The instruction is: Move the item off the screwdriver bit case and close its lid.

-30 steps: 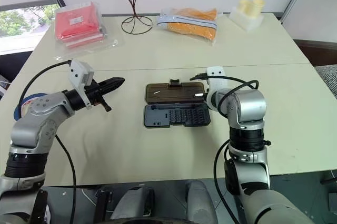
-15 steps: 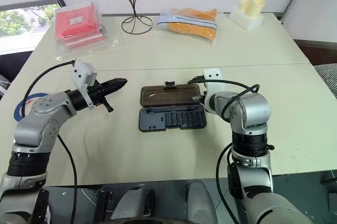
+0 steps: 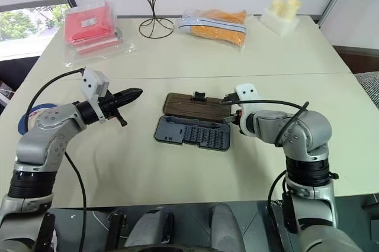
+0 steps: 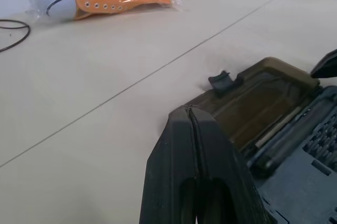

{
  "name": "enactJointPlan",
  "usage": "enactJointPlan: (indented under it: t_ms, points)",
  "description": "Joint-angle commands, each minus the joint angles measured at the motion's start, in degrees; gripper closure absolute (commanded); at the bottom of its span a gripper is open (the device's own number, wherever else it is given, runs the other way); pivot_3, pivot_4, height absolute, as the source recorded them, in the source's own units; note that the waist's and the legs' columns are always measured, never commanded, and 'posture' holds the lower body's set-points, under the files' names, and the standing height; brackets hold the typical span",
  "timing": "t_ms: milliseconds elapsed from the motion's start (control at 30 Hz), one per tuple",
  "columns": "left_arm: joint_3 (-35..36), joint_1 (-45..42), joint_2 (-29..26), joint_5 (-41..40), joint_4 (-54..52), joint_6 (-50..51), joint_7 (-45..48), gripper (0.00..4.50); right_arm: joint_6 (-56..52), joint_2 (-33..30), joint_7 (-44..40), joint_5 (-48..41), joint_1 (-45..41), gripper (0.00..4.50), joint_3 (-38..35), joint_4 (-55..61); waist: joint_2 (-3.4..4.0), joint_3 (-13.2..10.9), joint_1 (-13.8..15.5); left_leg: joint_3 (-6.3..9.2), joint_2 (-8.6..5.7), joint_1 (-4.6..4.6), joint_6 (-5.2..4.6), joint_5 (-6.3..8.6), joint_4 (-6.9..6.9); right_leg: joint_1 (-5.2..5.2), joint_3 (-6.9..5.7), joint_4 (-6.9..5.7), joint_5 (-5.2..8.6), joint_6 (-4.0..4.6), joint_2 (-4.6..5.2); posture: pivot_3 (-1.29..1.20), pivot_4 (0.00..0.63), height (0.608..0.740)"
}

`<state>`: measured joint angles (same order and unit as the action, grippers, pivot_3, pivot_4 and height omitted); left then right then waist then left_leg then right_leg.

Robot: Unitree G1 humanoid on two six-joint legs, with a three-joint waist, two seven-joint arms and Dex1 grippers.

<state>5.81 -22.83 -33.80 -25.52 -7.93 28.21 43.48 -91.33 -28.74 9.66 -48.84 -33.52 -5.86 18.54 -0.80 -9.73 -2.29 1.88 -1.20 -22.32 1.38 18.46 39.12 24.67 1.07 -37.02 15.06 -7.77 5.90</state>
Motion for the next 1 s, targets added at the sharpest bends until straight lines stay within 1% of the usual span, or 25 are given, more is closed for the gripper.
enactJointPlan:
  t_ms: [33,200,300,367,433,533,633,700,833,867,900,1000]
  points:
    - [0.7,-1.0,-0.3,0.1,-0.8,-1.2,0.0,4.5,-1.2,-2.2,3.3,-9.2,0.2,4.43,1.3,0.4,0.0,0.0,0.0,0.0,0.0,0.0,0.0,0.0,0.0,0.0,0.0,0.0,0.0,0.0,0.0,0.0,0.15,0.74]
    - [0.5,-1.3,-0.1,0.3,-0.6,-1.4,0.0,4.5,-1.2,-3.4,8.8,-16.4,-1.0,4.43,1.7,-1.1,0.0,0.0,-0.2,0.0,0.02,0.0,-0.02,0.01,0.0,0.0,0.0,0.02,0.0,0.0,-0.01,0.0,0.15,0.74]
    - [0.4,-1.3,0.0,0.3,-0.6,-1.4,-0.1,4.5,-1.2,-3.2,11.9,-18.4,-1.8,4.43,1.9,-2.6,-0.01,0.0,-0.2,0.0,0.03,0.0,-0.03,0.01,0.0,0.0,0.0,0.02,0.0,0.0,-0.01,0.0,0.15,0.74]
    - [0.4,-1.2,0.0,0.3,-0.7,-1.4,-0.2,4.5,-1.2,-1.7,13.6,-16.4,-2.6,4.43,1.0,-3.2,-0.01,0.0,-0.2,-0.01,0.03,0.0,-0.03,0.01,0.01,0.0,0.0,0.02,0.0,0.0,-0.01,0.0,0.15,0.74]
    - [0.3,-1.2,0.1,0.3,-0.8,-1.3,-0.2,4.5,-1.2,-1.4,13.1,-13.3,-3.7,4.43,1.0,-2.6,0.0,0.0,-0.2,-0.02,0.03,0.0,-0.03,0.01,0.02,0.0,0.01,0.02,0.0,0.0,-0.02,0.0,0.15,0.74]
    - [0.3,-1.1,0.1,0.2,-1.0,-1.2,-0.3,4.5,-1.2,-1.2,12.8,-12.4,-4.3,4.43,0.4,-3.0,0.0,0.0,-0.1,-0.02,0.03,0.0,-0.03,0.01,0.03,0.01,0.01,0.02,0.0,0.0,-0.02,0.0,0.15,0.74]
    - [0.3,-0.8,0.1,0.1,-1.3,-1.1,-0.3,4.5,-1.2,-1.0,11.6,-11.3,-5.0,3.57,-0.5,-2.4,0.0,0.0,0.0,-0.02,0.02,-0.02,-0.03,0.01,0.03,0.01,0.01,0.01,0.0,0.0,-0.01,0.0,0.15,0.74]
    - [0.3,-0.7,0.1,0.1,-1.4,-1.1,-0.3,4.5,-1.2,-0.7,11.6,-10.5,-5.3,2.64,-0.8,-2.5,0.0,0.0,0.0,-0.02,0.02,-0.03,-0.03,0.01,0.03,0.01,0.01,0.01,0.0,0.0,-0.01,0.0,0.15,0.74]
    - [-0.1,-1.0,0.4,0.2,-1.1,-1.2,-0.3,4.5,-1.2,1.0,11.7,-6.5,-6.7,0.61,-1.3,-3.9,0.0,0.0,0.0,-0.02,0.02,-0.03,-0.03,0.0,0.03,0.01,0.01,0.01,0.0,0.0,-0.01,0.0,0.15,0.74]
    - [-0.1,-1.1,0.5,0.2,-1.0,-1.2,-0.3,4.5,-1.2,1.5,11.5,-5.5,-6.9,0.18,-1.3,-4.0,0.0,0.0,0.0,-0.02,0.02,-0.03,-0.03,0.01,0.03,0.01,0.01,0.01,0.0,0.0,-0.01,0.0,0.15,0.74]
    - [-0.2,-1.2,0.5,0.2,-1.0,-1.2,-0.3,4.5,-1.2,1.9,11.3,-4.5,-7.0,0.08,-1.3,-4.3,0.0,0.0,0.0,-0.02,0.02,-0.03,-0.03,0.01,0.03,0.01,0.01,0.01,0.0,0.0,-0.01,0.0,0.15,0.74]
    - [-0.4,-1.4,0.7,0.3,-1.0,-1.2,-0.4,4.5,-0.9,3.8,10.3,0.3,-7.6,0.08,-1.1,-6.0,0.0,0.0,0.0,-0.02,0.02,-0.03,-0.03,0.01,0.02,0.02,0.01,0.01,0.0,0.0,-0.02,0.0,0.15,0.74]
